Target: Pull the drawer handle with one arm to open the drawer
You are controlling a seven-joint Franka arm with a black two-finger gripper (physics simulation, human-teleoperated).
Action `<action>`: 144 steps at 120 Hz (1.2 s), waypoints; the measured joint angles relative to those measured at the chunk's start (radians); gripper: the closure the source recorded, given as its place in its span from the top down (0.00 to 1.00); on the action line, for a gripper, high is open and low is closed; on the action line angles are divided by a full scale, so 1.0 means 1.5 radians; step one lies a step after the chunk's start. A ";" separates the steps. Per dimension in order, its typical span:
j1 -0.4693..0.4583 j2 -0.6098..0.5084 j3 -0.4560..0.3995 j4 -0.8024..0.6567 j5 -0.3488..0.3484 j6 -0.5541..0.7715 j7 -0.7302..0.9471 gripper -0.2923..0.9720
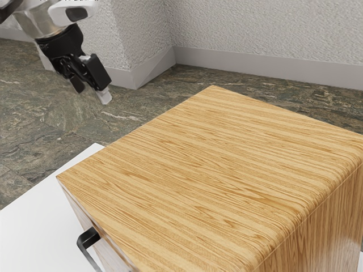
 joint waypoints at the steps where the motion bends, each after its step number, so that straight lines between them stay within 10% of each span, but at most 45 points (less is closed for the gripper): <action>1: 0.000 0.001 -0.001 0.000 0.000 0.000 -0.001 0.77; 26: 0.124 0.030 -0.090 0.003 -0.023 -0.006 -0.020 0.77; 66: 0.131 -0.042 -0.113 0.024 -0.028 -0.167 -0.301 0.77; 144: 0.135 -0.587 -0.187 -0.477 -0.136 -0.032 -0.859 0.77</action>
